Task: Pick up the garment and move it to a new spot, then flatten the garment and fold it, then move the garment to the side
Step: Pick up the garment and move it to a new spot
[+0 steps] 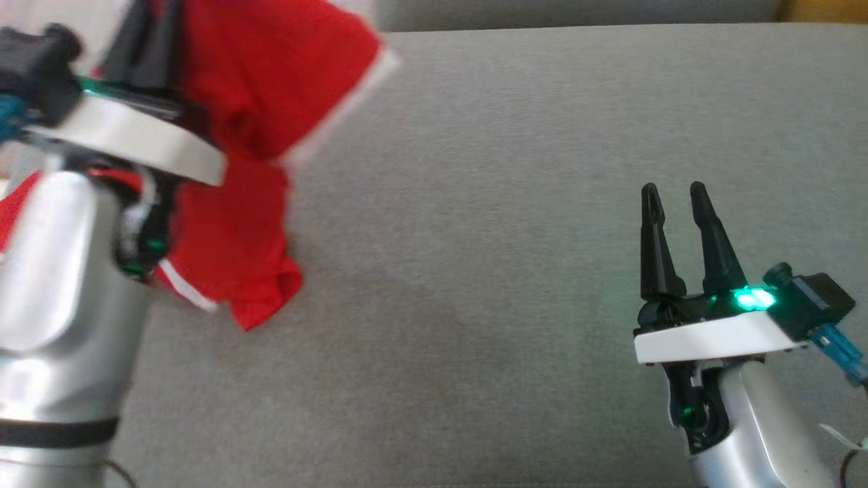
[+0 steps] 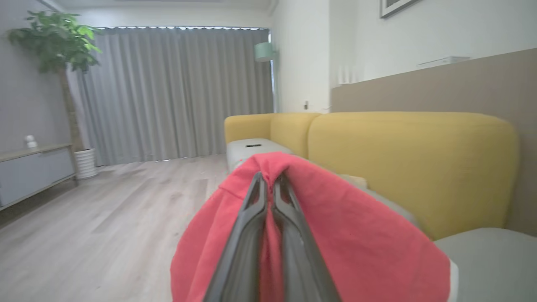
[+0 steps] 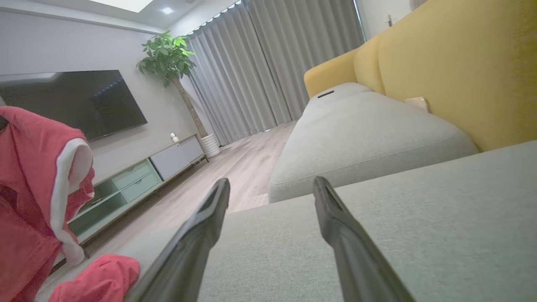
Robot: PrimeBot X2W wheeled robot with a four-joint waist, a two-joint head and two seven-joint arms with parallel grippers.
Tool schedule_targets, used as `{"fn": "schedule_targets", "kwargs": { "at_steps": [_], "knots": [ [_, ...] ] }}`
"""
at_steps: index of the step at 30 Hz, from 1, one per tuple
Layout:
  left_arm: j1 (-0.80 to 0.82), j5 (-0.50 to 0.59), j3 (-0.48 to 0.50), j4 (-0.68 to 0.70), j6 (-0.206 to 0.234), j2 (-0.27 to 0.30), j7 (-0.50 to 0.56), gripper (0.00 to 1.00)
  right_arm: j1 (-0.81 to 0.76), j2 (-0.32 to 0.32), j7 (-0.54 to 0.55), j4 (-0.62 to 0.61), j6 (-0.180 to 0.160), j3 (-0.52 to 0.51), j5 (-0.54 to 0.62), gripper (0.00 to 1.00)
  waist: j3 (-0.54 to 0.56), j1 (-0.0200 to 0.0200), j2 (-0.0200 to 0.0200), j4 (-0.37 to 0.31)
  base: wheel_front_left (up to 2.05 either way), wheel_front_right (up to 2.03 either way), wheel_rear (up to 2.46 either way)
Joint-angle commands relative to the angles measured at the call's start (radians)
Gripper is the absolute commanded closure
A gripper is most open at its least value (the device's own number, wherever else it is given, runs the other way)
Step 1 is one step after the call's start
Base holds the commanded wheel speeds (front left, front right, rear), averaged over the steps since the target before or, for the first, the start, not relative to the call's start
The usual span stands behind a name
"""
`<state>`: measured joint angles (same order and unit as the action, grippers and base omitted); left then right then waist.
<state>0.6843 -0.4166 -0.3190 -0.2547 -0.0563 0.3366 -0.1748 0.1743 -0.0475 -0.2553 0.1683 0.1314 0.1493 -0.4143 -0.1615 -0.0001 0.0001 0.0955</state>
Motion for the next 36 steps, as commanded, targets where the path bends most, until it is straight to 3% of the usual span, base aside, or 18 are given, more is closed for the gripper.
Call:
{"fn": "schedule_targets", "kwargs": {
  "at_steps": [1,9,14,20,21,22,29,36],
  "knots": [
    [0.040,-0.007,0.025,0.060,0.010,0.020,0.013,1.00,0.015,-0.003,-0.006,-0.035,-0.001,0.018,-0.007,0.00,0.012,0.0001,-0.0001,-0.032,0.00,0.00,0.00],
    [0.047,-0.012,-0.083,0.159,0.037,-0.109,0.087,1.00,0.040,-0.003,-0.006,-0.052,-0.001,0.014,-0.019,0.00,-0.025,0.0001,-0.0001,-0.181,0.00,0.00,0.00],
    [0.095,-0.004,-0.113,0.106,0.058,-0.177,0.076,1.00,0.058,-0.003,-0.006,-0.062,-0.001,0.019,-0.036,0.00,-0.064,0.0001,-0.0001,-0.269,0.00,0.00,0.00],
    [0.143,0.005,-0.118,-0.034,0.071,-0.205,0.048,1.00,0.071,-0.003,-0.006,-0.067,-0.001,0.022,-0.055,0.00,-0.100,0.0001,-0.0001,-0.335,0.00,0.00,0.00],
    [0.151,0.005,-0.115,-0.070,0.073,-0.207,0.041,0.22,0.073,-0.003,-0.006,-0.068,-0.001,0.023,-0.058,0.00,-0.105,0.0001,-0.0001,-0.343,0.00,0.00,0.00],
    [0.159,0.008,-0.115,-0.109,0.075,-0.207,0.035,0.00,0.075,-0.003,-0.006,-0.068,-0.001,0.023,-0.061,0.00,-0.109,0.0001,-0.0001,-0.348,0.00,0.00,0.00],
    [0.169,0.022,-0.074,-0.309,0.091,-0.168,-0.060,0.00,0.068,-0.003,-0.006,-0.067,-0.001,0.010,-0.055,0.00,-0.095,0.0001,-0.0001,-0.332,0.00,0.00,0.00],
    [0.051,0.026,-0.008,-0.254,0.077,-0.127,-0.086,0.00,0.036,-0.003,-0.006,-0.061,-0.001,-0.026,-0.011,0.00,-0.046,0.0001,-0.0001,-0.224,0.00,0.00,0.00]
  ]
}}
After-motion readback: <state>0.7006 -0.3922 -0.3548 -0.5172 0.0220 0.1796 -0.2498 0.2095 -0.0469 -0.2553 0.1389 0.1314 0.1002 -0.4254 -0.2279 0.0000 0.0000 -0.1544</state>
